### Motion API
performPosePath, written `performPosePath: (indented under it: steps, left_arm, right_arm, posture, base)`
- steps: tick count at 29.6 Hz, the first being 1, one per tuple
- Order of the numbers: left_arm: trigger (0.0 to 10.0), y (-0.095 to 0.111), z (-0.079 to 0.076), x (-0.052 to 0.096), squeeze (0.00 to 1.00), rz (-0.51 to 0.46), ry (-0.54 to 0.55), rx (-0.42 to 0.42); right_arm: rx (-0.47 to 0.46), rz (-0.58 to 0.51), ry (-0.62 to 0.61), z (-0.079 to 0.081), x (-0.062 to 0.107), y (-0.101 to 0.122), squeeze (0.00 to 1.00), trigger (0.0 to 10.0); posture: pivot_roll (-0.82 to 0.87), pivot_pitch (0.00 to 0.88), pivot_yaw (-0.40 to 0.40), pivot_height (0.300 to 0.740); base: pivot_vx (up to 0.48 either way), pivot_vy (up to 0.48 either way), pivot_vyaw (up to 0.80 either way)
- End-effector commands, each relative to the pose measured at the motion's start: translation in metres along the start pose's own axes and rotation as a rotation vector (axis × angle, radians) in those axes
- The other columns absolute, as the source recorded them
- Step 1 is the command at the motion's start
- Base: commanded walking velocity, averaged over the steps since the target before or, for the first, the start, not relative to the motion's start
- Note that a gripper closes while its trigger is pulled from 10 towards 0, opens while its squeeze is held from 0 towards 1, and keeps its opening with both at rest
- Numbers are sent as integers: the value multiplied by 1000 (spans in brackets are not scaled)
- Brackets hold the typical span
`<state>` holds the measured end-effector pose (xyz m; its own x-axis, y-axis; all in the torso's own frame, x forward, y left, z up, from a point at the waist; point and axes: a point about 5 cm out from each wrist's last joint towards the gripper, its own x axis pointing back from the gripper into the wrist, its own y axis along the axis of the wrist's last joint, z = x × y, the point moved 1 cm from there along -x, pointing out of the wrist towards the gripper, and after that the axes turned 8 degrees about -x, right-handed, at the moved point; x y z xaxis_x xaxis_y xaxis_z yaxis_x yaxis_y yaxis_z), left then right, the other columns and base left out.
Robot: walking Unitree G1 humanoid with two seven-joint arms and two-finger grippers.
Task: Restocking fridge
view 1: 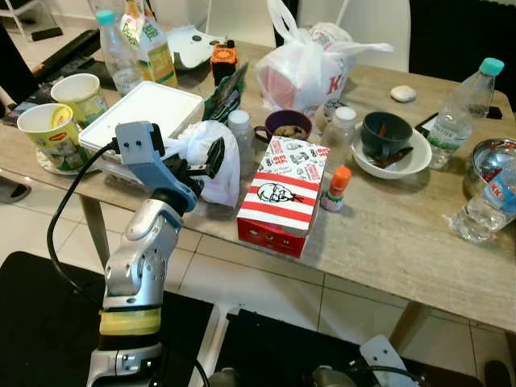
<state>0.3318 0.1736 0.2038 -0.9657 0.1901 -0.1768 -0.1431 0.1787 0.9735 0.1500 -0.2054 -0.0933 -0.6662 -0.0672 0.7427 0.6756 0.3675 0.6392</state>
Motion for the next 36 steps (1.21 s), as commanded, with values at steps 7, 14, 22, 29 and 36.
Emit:
performPosePath:
  steps: [7, 14, 22, 29, 36]
  left_arm:
    - [0, -5, 14, -1, 0, 28, 61, -77]
    - [0, -3, 17, 0, 0, 14, 82, -133]
    - [0, 2, 9, 4, 0, -16, 49, -155]
    - [10000, 20, -4, 8, 0, -74, -2, 5]
    - [10000, 28, -18, 12, 0, -94, -49, 61]
  right_arm:
    - [-6, 20, -1, 1, 3, -7, 0, 10000]
    - [-7, 23, -1, 2, 3, -8, 0, 10000]
    - [-6, 19, 1, 2, 3, -7, 0, 10000]
    - [-4, 21, 1, 2, 3, -7, 0, 10000]
    - [-1, 20, 4, 3, 2, -7, 0, 10000]
  posture:
    - [-21, 135, -26, 740]
    - [-20, 135, -26, 740]
    - [-16, 136, -27, 740]
    - [-11, 138, -26, 740]
    - [-5, 134, -25, 740]
  base:
    - [0, 0, 0]
    - [0, 0, 0]
    - [0, 0, 0]
    - [0, 0, 0]
    - [0, 0, 0]
